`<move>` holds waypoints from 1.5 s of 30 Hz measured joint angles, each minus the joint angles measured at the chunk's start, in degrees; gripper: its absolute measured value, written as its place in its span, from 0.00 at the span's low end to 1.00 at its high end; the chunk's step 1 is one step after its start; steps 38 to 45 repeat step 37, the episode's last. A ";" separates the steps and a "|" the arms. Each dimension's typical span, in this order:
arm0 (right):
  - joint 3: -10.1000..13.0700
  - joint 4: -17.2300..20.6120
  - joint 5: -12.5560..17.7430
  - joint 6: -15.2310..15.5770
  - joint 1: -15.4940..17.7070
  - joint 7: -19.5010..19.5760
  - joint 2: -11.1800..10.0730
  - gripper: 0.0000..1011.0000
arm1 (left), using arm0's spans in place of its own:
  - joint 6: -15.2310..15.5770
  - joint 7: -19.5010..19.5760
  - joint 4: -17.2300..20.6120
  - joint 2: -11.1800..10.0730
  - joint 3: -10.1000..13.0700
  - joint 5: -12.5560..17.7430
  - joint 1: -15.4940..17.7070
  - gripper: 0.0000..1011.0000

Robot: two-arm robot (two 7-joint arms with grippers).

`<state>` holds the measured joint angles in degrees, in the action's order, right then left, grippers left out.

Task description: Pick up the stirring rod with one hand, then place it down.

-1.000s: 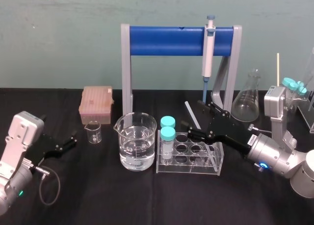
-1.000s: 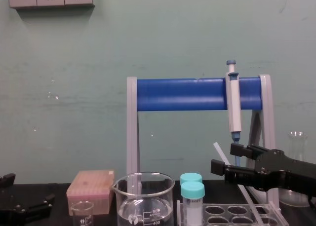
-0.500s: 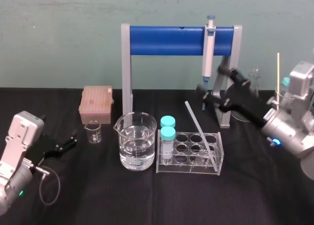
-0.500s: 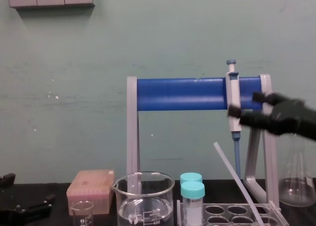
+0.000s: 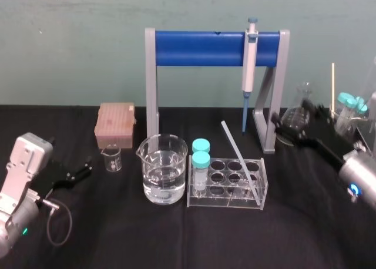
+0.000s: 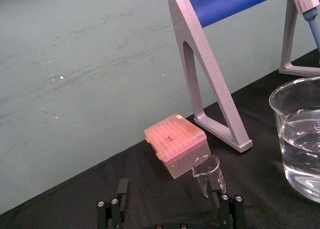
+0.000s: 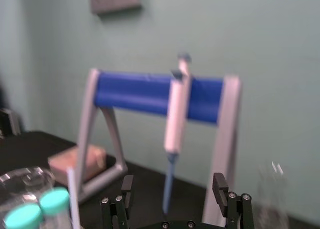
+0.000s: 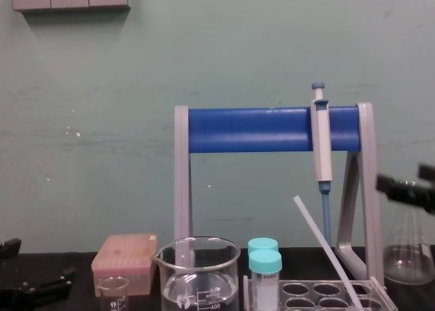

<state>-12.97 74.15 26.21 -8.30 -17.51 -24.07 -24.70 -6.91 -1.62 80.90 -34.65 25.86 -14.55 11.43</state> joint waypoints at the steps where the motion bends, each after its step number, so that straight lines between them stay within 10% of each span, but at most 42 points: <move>1: 0.00 0.00 0.00 0.00 0.00 0.00 0.00 0.99 | 0.00 0.00 0.00 0.00 0.00 0.00 0.00 0.99; 10: 1.06 0.89 -1.19 5.11 2.51 2.62 0.69 0.99 | 0.00 0.00 0.00 0.00 0.00 0.00 0.00 0.99; 45: 1.13 0.35 -1.46 5.11 2.12 2.42 1.16 0.99 | 0.00 0.00 0.00 0.00 0.00 0.00 0.00 0.99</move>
